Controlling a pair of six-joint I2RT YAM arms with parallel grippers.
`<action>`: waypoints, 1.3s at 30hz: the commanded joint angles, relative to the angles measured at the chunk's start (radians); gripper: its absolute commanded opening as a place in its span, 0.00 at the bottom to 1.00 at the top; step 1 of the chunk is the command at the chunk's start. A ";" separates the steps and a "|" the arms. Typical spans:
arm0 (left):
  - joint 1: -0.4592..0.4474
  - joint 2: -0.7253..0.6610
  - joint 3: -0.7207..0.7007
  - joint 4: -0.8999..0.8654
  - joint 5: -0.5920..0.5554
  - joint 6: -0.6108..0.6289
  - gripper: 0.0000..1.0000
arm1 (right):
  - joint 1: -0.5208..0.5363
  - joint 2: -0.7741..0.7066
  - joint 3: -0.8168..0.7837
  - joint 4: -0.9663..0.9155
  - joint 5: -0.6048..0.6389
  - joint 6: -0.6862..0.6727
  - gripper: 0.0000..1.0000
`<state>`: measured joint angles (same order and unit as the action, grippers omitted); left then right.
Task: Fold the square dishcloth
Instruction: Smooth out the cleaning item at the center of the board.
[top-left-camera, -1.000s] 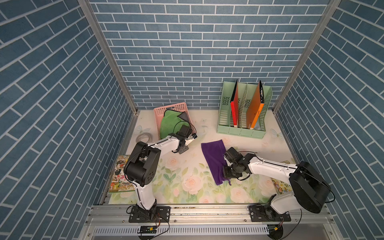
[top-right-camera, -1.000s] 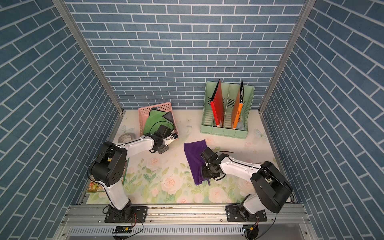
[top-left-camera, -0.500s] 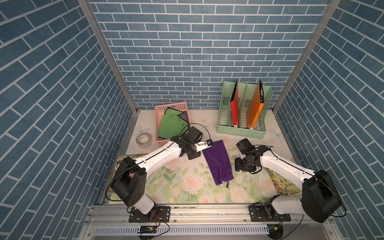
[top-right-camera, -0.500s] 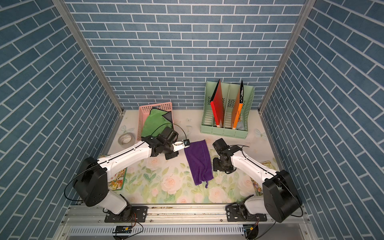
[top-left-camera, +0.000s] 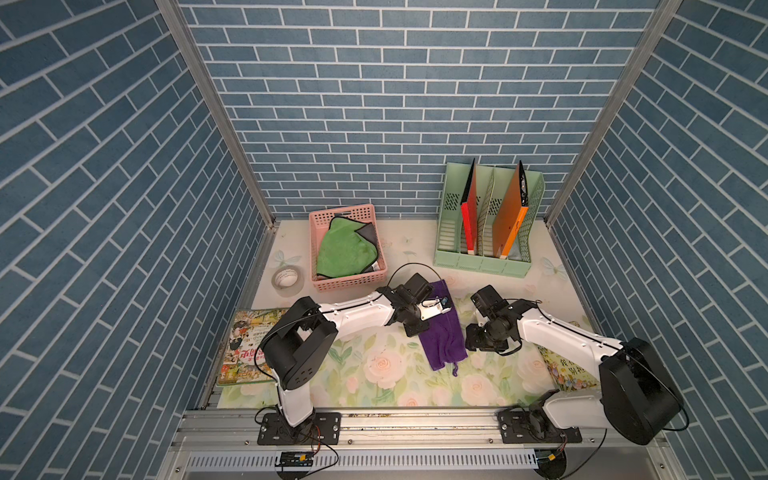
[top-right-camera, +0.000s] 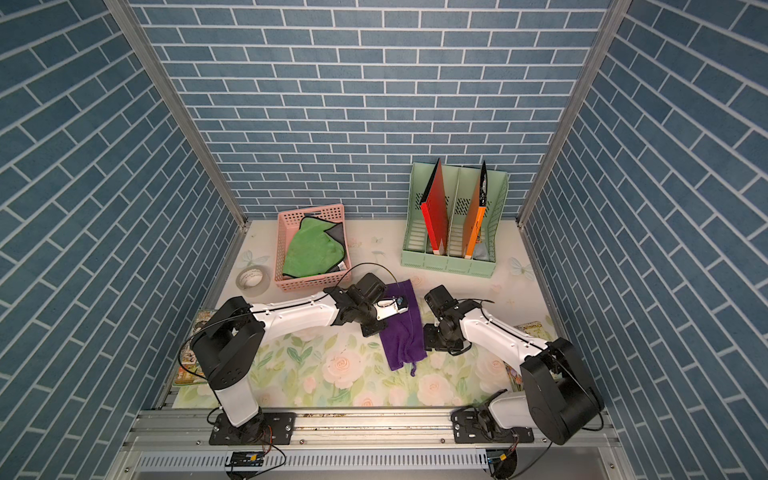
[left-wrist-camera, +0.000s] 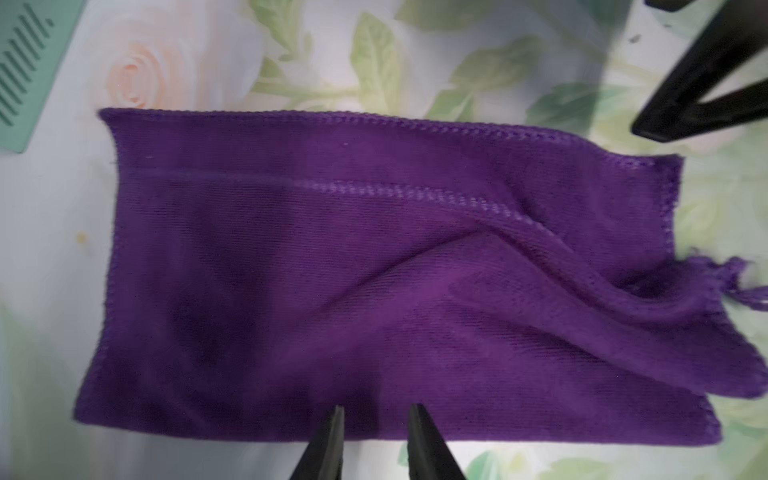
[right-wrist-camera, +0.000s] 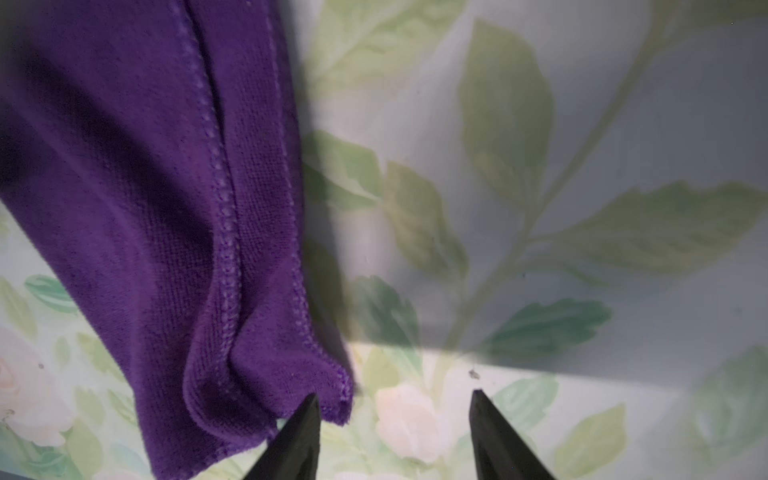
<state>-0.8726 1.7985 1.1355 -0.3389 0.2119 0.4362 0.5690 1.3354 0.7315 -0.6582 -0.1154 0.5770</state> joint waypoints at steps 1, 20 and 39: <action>-0.048 -0.038 -0.041 -0.026 0.105 -0.012 0.32 | -0.022 -0.033 -0.020 -0.015 0.026 0.012 0.59; -0.126 0.014 -0.132 -0.148 -0.022 0.158 0.28 | -0.041 -0.024 -0.014 -0.023 0.034 -0.006 0.60; -0.022 -0.192 -0.124 -0.350 -0.046 0.319 0.32 | 0.169 -0.018 0.047 0.156 -0.173 0.127 0.48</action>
<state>-0.9070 1.6543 0.9951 -0.6426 0.1368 0.7330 0.6941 1.3163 0.7620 -0.6098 -0.1745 0.6167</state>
